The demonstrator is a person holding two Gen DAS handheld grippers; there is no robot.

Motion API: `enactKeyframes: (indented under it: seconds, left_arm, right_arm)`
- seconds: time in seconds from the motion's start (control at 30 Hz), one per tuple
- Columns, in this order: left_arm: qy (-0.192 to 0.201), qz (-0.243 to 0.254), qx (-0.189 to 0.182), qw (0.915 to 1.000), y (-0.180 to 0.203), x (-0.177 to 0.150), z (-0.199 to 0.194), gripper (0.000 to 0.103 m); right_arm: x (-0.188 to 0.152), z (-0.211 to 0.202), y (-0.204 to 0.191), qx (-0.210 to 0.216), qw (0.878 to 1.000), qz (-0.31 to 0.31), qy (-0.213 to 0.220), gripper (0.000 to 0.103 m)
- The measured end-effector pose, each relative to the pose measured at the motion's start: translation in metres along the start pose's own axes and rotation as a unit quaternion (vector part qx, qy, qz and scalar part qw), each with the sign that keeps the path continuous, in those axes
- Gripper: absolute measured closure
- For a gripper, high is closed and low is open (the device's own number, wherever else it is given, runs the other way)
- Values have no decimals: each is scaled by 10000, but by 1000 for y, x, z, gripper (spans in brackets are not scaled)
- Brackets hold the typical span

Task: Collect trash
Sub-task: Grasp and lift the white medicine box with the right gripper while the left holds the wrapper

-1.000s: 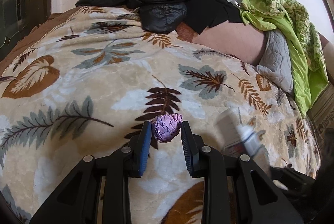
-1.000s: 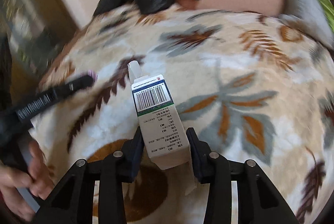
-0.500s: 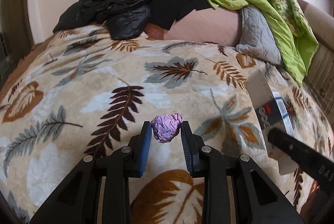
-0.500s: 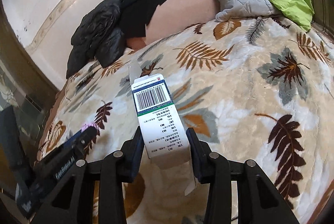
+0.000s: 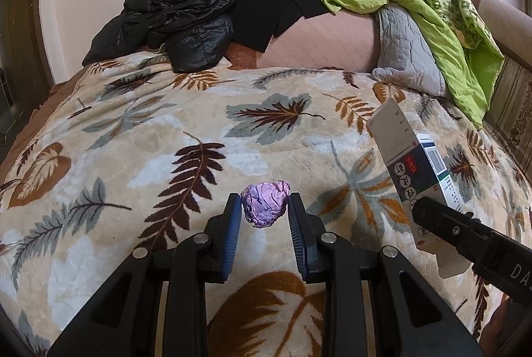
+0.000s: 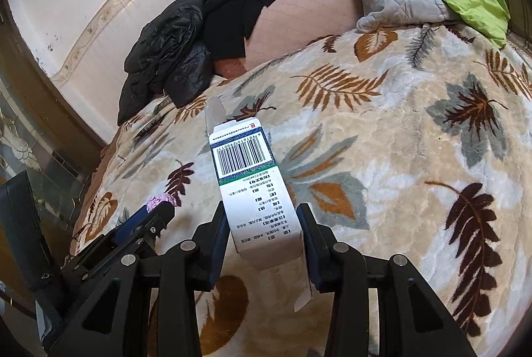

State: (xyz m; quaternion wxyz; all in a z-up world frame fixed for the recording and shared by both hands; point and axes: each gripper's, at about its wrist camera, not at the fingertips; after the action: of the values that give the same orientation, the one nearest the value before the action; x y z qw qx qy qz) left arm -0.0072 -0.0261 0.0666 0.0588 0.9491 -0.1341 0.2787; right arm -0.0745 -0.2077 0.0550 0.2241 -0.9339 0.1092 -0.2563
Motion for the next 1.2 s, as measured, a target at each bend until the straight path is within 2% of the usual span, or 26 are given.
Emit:
enactKeyframes:
  seconds: [1.2]
  left_arm:
    - [166,119,89,9998,2,-4,-14,75]
  right_arm:
    - [-6,-11,-8,85,9998,-158,81,60]
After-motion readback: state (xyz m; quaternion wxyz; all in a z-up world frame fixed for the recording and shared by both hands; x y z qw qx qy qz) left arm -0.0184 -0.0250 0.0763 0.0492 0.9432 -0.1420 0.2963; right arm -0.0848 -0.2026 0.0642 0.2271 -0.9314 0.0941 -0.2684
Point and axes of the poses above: each gripper's, at about its wrist camera, not at the fingertips, and z roughly the way its jaws point, y to its right, x to its top, and after that the axes turned 15 degrees about -y, right-handed
